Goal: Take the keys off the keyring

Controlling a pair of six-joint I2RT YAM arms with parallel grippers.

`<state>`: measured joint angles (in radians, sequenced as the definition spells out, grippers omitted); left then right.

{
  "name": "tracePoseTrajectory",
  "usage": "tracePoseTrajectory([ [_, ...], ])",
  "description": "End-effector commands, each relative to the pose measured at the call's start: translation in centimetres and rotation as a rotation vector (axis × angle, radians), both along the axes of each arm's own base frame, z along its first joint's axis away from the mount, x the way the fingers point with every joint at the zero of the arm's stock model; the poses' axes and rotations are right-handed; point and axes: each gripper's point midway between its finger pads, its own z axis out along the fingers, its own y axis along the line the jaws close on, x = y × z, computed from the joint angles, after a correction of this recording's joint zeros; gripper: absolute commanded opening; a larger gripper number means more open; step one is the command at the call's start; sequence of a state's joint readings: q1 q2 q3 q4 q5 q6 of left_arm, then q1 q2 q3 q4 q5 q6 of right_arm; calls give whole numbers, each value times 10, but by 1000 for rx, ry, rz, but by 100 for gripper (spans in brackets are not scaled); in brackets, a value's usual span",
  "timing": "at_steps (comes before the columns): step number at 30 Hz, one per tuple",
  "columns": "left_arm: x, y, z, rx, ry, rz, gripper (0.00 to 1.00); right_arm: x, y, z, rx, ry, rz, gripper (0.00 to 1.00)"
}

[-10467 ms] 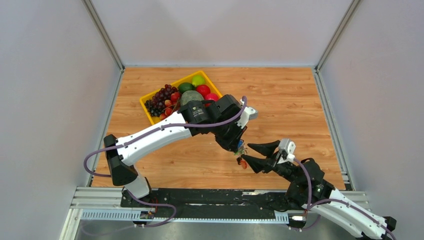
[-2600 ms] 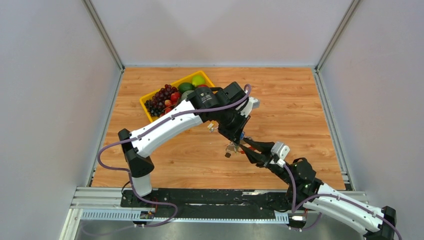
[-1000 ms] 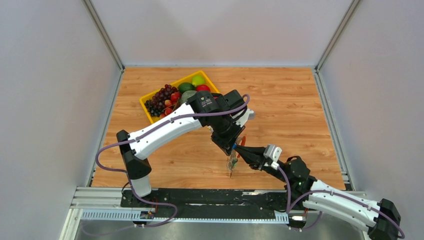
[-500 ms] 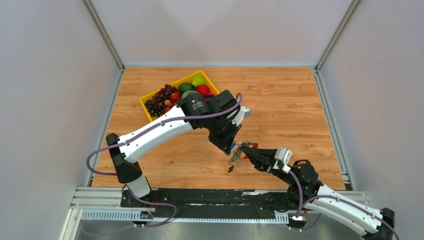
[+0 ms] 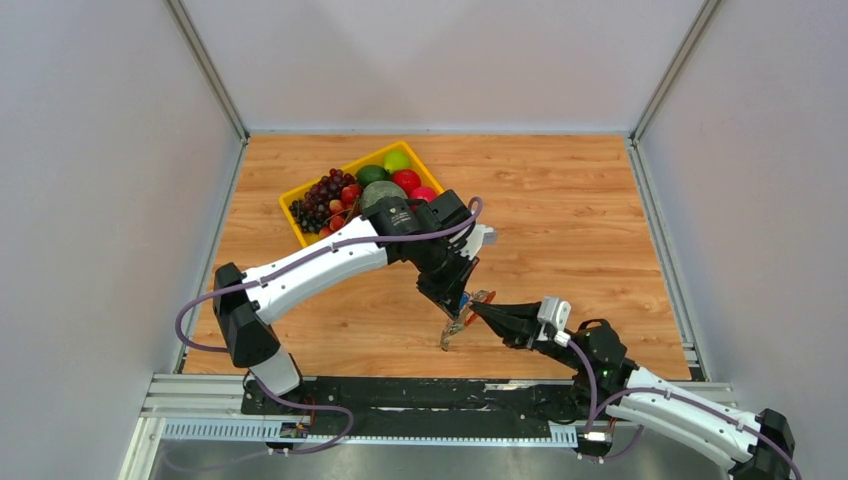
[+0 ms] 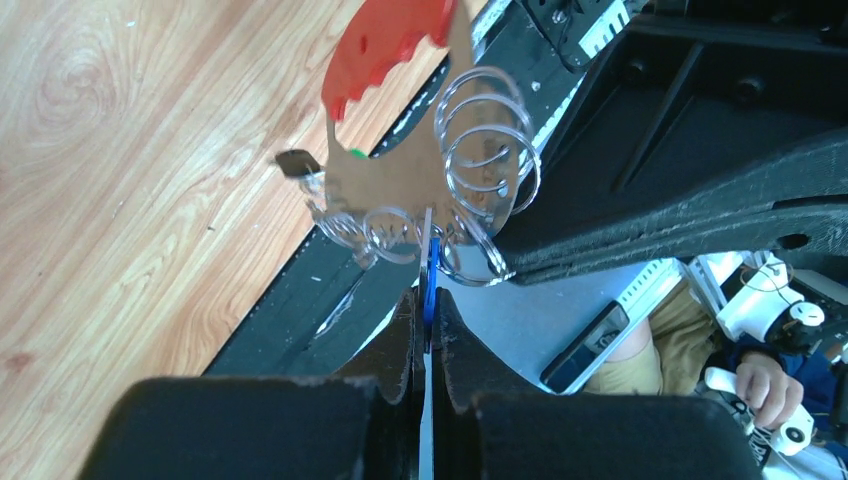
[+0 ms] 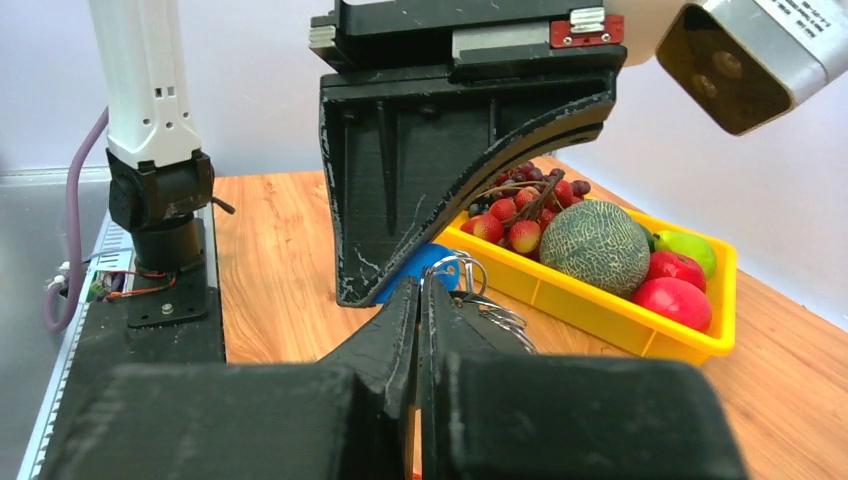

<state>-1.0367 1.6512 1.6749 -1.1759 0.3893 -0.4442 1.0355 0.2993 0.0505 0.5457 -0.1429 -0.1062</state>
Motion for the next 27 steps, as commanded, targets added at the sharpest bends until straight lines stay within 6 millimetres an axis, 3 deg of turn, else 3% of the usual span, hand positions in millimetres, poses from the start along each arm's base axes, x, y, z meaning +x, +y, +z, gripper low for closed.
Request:
tracePoseTrajectory([
  [1,-2,-17,19,-137,-4,-31,0,-18,-4,42,145,-89,76,0],
  [6,-10,-27,20,-218,47,-51,0,-15,-10,44,176,-85,48,0],
  [10,-8,-22,15,-213,36,-32,0,-8,-22,48,232,-54,-9,0],
  [16,35,7,-3,-133,-108,143,0,17,-50,46,282,67,-183,0],
  [18,49,12,-7,-159,-133,200,0,28,-55,38,259,141,-250,0],
  [19,56,8,0,-212,-155,229,0,37,-60,33,252,192,-305,0],
  [20,62,15,-12,-201,-150,262,0,41,-62,28,236,226,-329,0],
  [21,70,12,-6,-251,-179,287,0,44,-63,25,226,244,-351,0],
  [22,78,19,-18,-234,-185,325,0,46,-64,23,221,254,-362,0],
  [23,89,17,-14,-273,-217,354,0,46,-65,23,224,262,-366,0],
  [24,96,23,-27,-259,-224,385,2,47,-66,23,233,273,-370,0],
  [25,107,18,-25,-301,-260,397,3,47,-67,24,238,280,-375,0],
  [26,115,24,-39,-280,-271,426,3,48,-69,25,243,291,-382,0],
  [27,126,22,-40,-300,-300,448,3,49,-70,24,241,305,-394,0],
])
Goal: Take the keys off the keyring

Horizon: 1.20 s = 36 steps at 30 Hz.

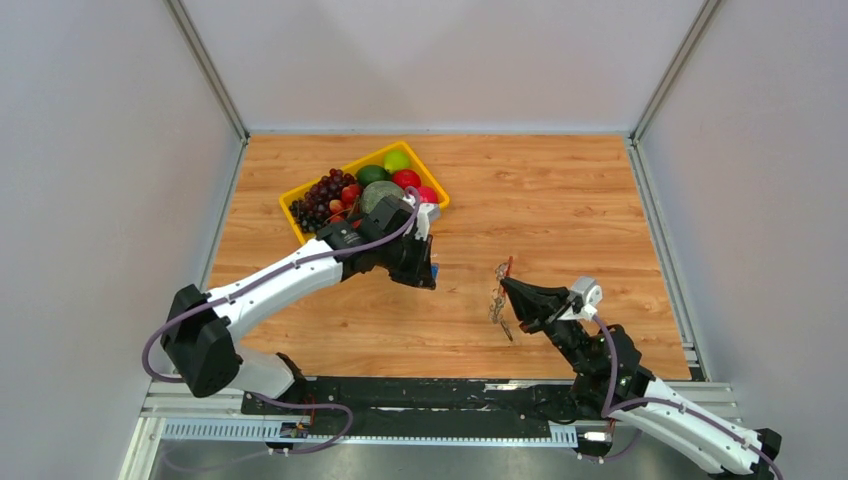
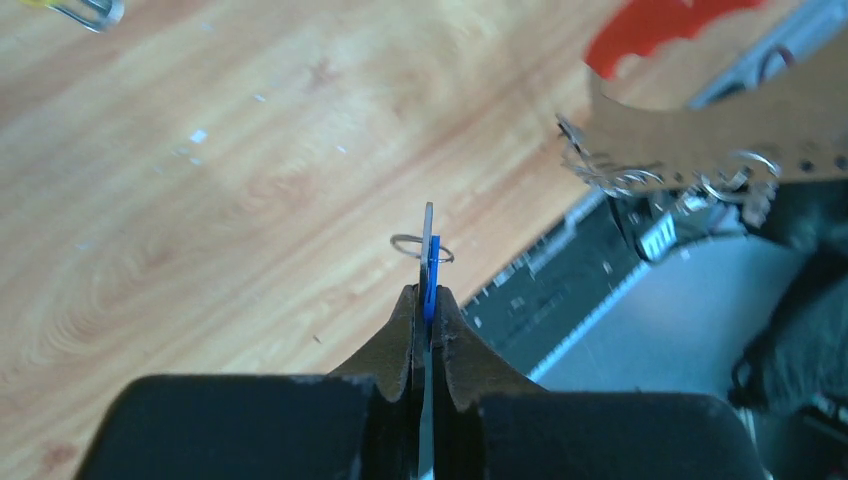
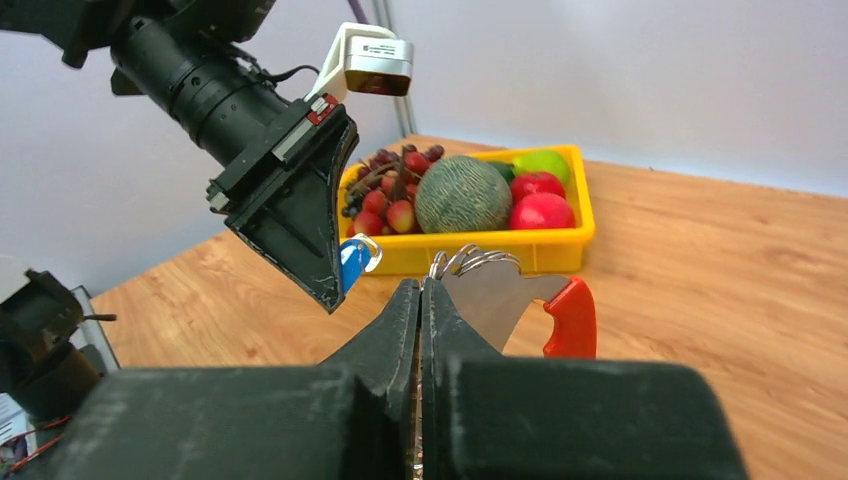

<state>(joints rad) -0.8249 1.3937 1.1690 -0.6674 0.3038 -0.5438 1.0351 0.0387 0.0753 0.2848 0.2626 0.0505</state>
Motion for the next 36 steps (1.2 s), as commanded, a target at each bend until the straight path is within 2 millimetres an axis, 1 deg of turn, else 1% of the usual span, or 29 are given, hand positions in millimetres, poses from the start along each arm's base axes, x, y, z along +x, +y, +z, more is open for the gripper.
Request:
tracePoseTrajectory([
  [1,58,-7,-9,-86,-156,153,3,8,-17,15,68,84,-80,0],
  [2,68,-7,-11,-93,-176,170,3,9,-20,16,68,96,-91,0],
  [3,77,0,-27,-61,-167,203,3,10,-21,14,62,109,-101,0],
  [4,85,-1,-30,-67,-172,215,3,10,-22,14,60,119,-103,0],
  [5,91,2,-42,-62,-138,223,3,10,-22,13,51,128,-100,0],
  [6,102,4,-42,-71,-136,240,3,9,-22,13,45,135,-98,0],
  [7,106,4,-53,-51,-117,239,4,9,-22,11,36,147,-96,0],
  [8,114,5,-53,-42,-125,246,4,9,-22,12,39,154,-96,0],
  [9,120,8,-64,-1,-132,247,7,8,-23,11,32,165,-97,0],
  [10,126,9,-64,20,-139,249,9,8,-23,11,31,173,-96,0],
  [11,131,12,-76,64,-141,248,13,7,-24,12,35,180,-95,0],
  [12,136,12,-75,75,-144,250,16,7,-24,10,27,194,-94,0],
  [13,139,13,-85,103,-139,250,20,6,-25,10,23,200,-93,0],
  [14,143,12,-85,108,-147,253,24,6,-25,10,22,203,-93,0],
  [15,146,13,-93,127,-142,253,25,6,-25,10,20,205,-91,0],
  [16,150,10,-91,122,-152,254,26,6,-25,9,17,207,-90,0],
  [17,152,10,-99,135,-144,251,27,5,-25,9,15,208,-89,0],
  [19,155,7,-102,142,-138,248,30,6,-25,8,14,214,-95,0],
  [21,154,6,-102,139,-135,235,37,8,-26,5,13,224,-107,0],
  [22,151,6,-102,136,-129,225,43,9,-27,3,13,231,-116,0],
  [26,139,11,-77,83,-169,215,56,20,-31,-9,12,280,-188,0],
  [29,127,15,-57,33,-195,207,59,29,-32,-18,-4,304,-246,0],
  [30,121,17,-45,4,-211,204,61,32,-30,-23,-32,307,-255,0],
  [31,115,20,-44,-4,-211,201,62,34,-27,-21,-38,300,-257,0],
  [32,111,20,-29,-37,-236,198,63,35,-23,-22,-59,299,-255,0],
  [33,107,23,-27,-47,-240,194,64,37,-20,-24,-89,302,-254,0],
  [34,102,24,-13,-79,-267,188,65,38,-15,-27,-120,307,-249,0],
  [35,97,26,-12,-87,-272,182,65,39,-12,-29,-149,310,-246,0],
  [36,93,28,0,-114,-299,174,66,40,-8,-31,-175,313,-240,0],
])
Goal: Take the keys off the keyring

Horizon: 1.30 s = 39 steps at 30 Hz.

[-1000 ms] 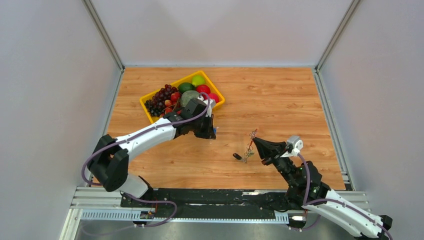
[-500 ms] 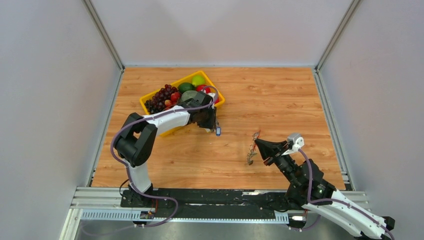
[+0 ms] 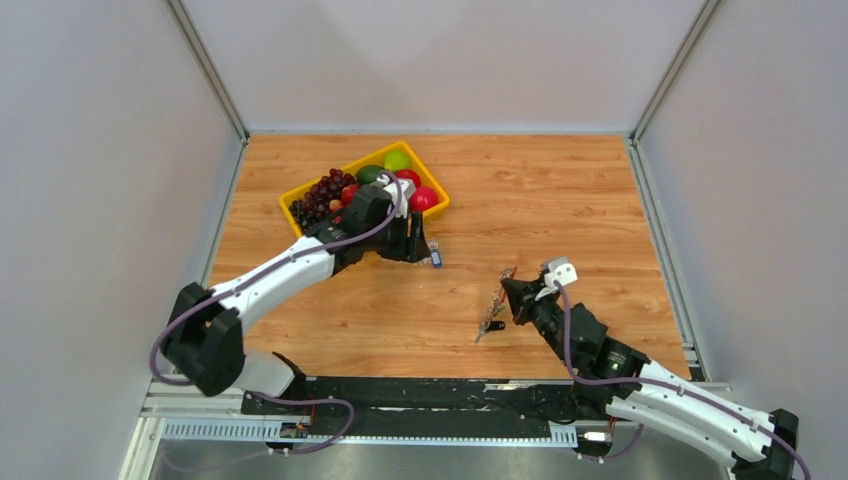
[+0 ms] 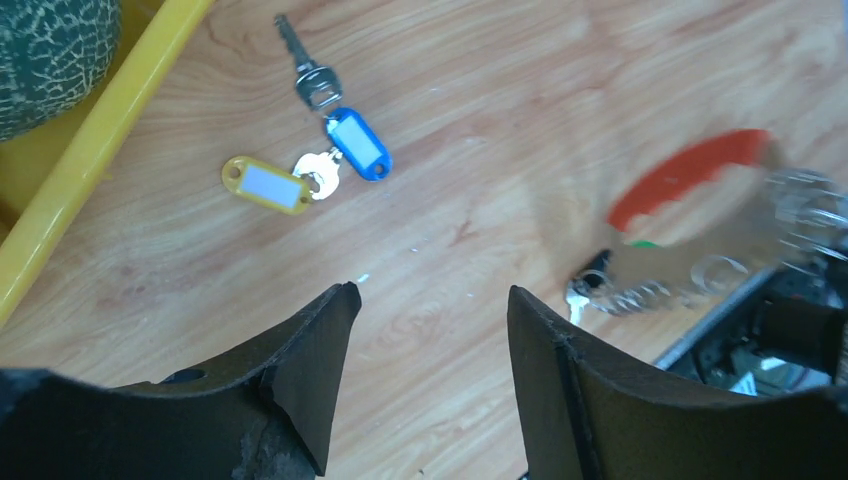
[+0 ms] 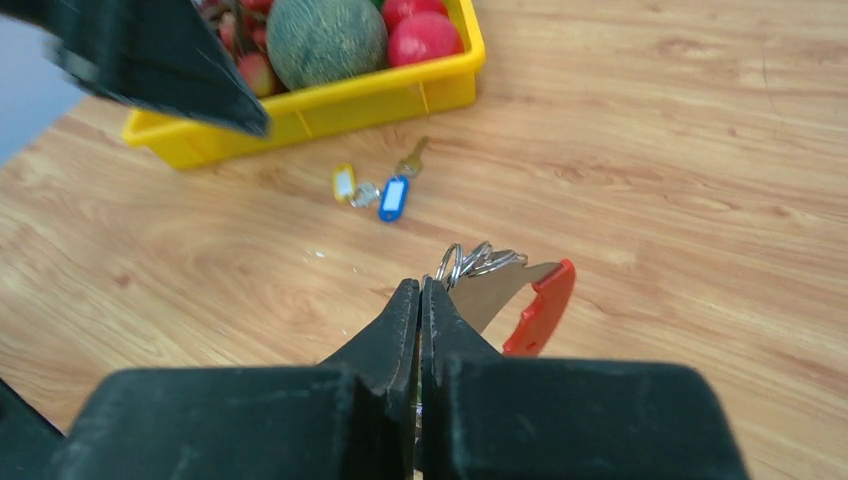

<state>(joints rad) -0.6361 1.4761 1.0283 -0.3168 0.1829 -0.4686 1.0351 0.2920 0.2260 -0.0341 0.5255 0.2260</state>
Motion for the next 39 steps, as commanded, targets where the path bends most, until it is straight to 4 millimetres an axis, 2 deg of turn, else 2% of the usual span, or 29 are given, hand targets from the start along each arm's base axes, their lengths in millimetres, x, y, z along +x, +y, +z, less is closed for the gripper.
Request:
tracePoseTrajectory([
  [1,-15,0,42,-105,-115,-56,67,9,13,27,-7,-36,7,0],
  [3,-23,7,57,-128,-166,-61,68,14,20,22,-63,-20,15,0],
  [10,-49,17,66,-178,-279,-153,68,57,32,30,-180,9,10,0],
  [14,-58,33,61,-162,-338,-139,68,91,25,28,-190,35,-1,0],
  [15,-58,37,67,-164,-368,-129,68,100,22,27,-190,43,-7,0],
  [16,-60,40,61,-158,-373,-122,68,109,20,27,-182,43,-12,0],
  [17,-60,44,67,-166,-400,-106,68,117,19,26,-179,51,-16,0],
  [18,-60,46,63,-169,-413,-100,68,125,19,23,-180,63,-11,0],
  [19,-60,47,70,-185,-451,-90,68,133,20,20,-182,76,-8,0],
  [20,-61,50,64,-180,-452,-83,68,141,22,16,-186,90,-2,0],
  [21,-59,52,69,-188,-481,-69,68,152,23,4,-205,125,-2,0],
  [28,-59,62,62,-167,-514,-42,69,201,56,-20,-240,212,65,1],
  [30,-61,61,60,-178,-513,-45,69,210,63,-26,-237,230,76,9],
  [34,-65,63,55,-183,-509,-44,69,217,72,-29,-218,251,95,37],
  [36,-66,66,54,-172,-507,-35,69,217,69,-26,-222,240,84,51],
  [39,-67,72,57,-173,-512,-12,70,216,54,-11,-226,214,8,73],
])
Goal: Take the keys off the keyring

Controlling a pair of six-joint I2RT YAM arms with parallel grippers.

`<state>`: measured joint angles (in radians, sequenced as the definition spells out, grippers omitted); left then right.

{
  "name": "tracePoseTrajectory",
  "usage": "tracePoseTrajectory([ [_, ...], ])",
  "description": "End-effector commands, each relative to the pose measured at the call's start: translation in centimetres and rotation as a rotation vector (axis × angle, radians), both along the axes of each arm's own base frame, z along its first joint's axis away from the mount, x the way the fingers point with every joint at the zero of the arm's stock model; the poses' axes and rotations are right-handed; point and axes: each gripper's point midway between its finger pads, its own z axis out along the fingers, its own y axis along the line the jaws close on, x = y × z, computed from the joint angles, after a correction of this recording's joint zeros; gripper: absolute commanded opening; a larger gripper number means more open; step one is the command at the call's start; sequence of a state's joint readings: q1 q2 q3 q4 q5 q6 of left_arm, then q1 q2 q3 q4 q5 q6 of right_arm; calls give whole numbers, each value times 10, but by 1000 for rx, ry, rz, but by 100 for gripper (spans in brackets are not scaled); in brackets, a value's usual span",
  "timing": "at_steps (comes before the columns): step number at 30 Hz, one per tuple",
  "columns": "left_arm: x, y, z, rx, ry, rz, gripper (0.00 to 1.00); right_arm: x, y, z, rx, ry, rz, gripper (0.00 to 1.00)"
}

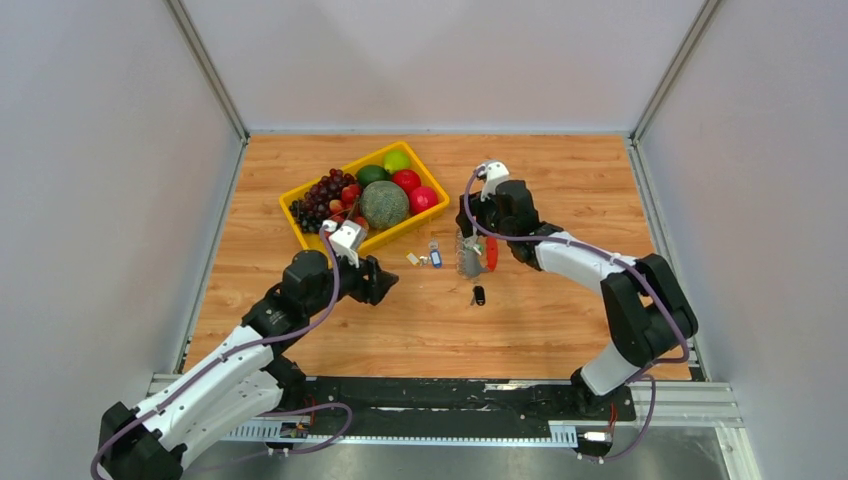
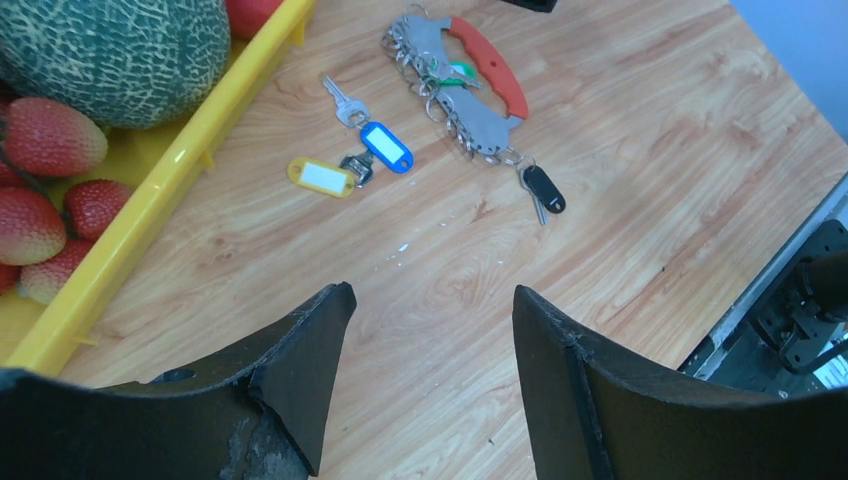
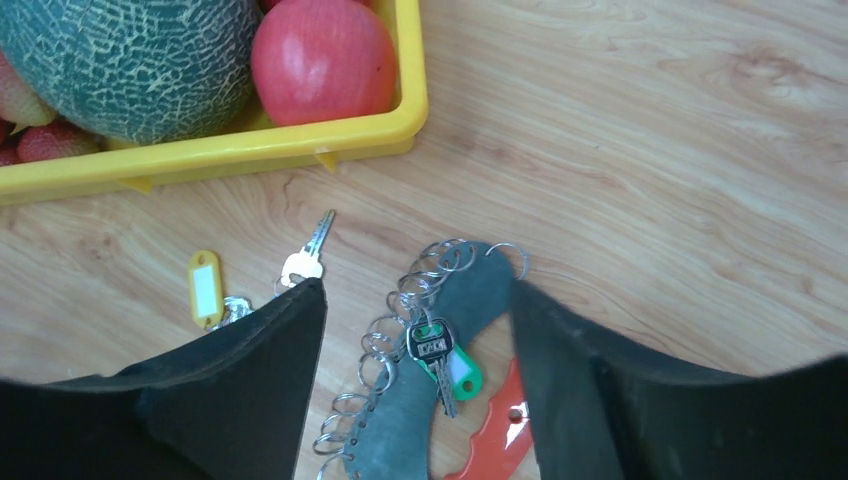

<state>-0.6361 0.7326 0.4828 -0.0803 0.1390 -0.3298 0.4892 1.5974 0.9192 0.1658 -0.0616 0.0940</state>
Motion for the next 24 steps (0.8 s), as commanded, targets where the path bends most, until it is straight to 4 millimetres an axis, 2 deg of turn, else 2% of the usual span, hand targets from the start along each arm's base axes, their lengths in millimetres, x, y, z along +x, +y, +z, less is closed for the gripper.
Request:
tracePoseTrajectory([
  [1,1,6,15,-21,-55,32,70,8,-10,58,41,-141,-55,81],
  [2,3,10,19,-39,-55,66,71,7,-17,69,39,-166,-84,95],
  [3,4,14,19,-43,-47,98,72,6,-25,82,50,-185,-128,99],
  [4,12,26,25,-85,-31,212,79,2,-34,94,62,-188,-177,99],
  [6,23,49,28,-168,23,419,83,-14,-47,110,51,-158,-207,100],
  [7,21,56,22,-163,55,465,83,-26,-49,116,34,-137,-180,100],
  [8,23,62,32,-186,51,505,83,-38,-53,124,24,-125,-163,100],
  [9,19,67,30,-161,73,520,83,-48,-59,137,25,-130,-164,100],
  [11,17,75,63,-181,57,550,86,-71,-77,172,43,-182,-190,100],
  [12,13,80,66,-146,55,556,87,-83,-86,193,62,-230,-204,100],
  [13,12,83,91,-169,18,553,89,-96,-94,215,89,-283,-213,100],
  [14,9,89,97,-137,-3,553,91,-108,-105,236,119,-340,-234,100],
  [15,7,93,118,-158,-41,555,92,-126,-118,263,164,-414,-251,100],
  [17,2,103,143,-163,-111,560,94,-149,-136,292,213,-504,-286,100],
  [20,-4,111,169,-194,-177,562,94,-171,-158,312,234,-576,-337,100],
  [22,-6,112,175,-195,-188,554,94,-176,-167,313,233,-582,-366,100],
  [24,-6,108,176,-198,-181,536,95,-176,-166,306,225,-564,-363,100],
])
